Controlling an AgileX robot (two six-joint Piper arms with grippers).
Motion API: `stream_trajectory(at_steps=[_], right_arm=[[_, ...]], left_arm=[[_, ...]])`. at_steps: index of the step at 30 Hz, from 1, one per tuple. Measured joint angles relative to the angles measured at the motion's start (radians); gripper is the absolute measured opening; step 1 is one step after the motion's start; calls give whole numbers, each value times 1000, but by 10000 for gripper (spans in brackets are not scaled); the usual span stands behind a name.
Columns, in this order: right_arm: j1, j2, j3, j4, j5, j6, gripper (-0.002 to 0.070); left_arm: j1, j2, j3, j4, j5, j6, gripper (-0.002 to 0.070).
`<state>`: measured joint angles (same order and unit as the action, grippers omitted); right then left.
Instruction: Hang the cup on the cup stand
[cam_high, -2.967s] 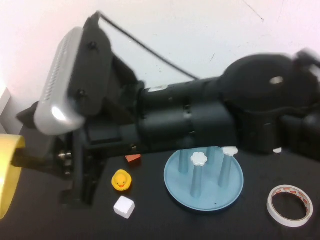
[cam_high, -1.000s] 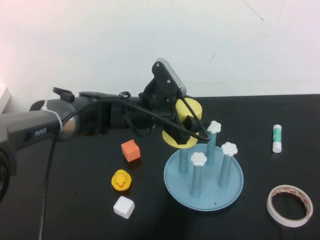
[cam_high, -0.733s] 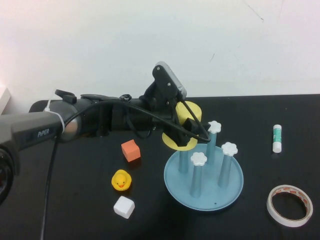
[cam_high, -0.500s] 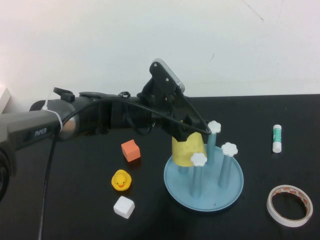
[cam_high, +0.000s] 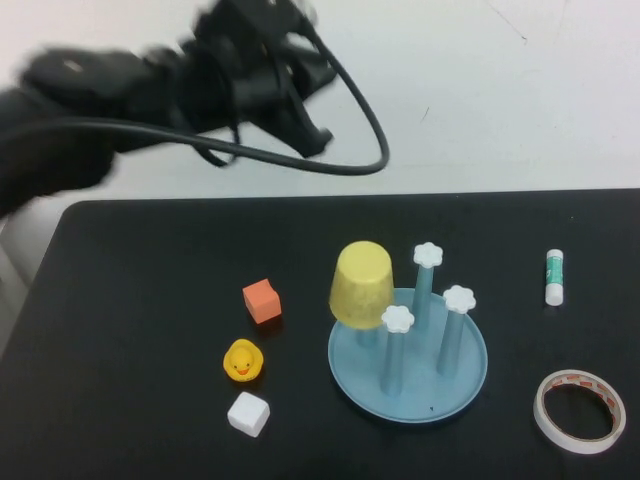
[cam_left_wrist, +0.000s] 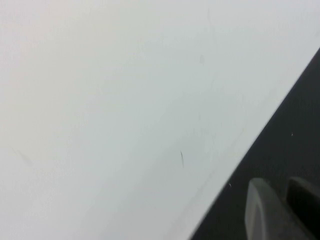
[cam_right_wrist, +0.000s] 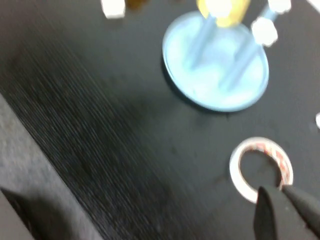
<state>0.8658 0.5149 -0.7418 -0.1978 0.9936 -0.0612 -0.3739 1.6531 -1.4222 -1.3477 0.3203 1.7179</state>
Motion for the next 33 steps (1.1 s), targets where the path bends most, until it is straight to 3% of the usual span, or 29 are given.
stream_trajectory(at_steps=[4,12,24,33], right_arm=[[0,-60,21,14,-30,-22,6],[0,-239,211,20,-132,-30,6],[0,-291,301,22,-145,-30,6],[0,-291,301,22,-147,-30,1]], left_arm=[[0,-152,2,239,61,-170,17],[0,-442,193,571,86,-533,0],[0,-821,713,611,-23,-585,0],[0,-895,950,611,9,-585,0]])
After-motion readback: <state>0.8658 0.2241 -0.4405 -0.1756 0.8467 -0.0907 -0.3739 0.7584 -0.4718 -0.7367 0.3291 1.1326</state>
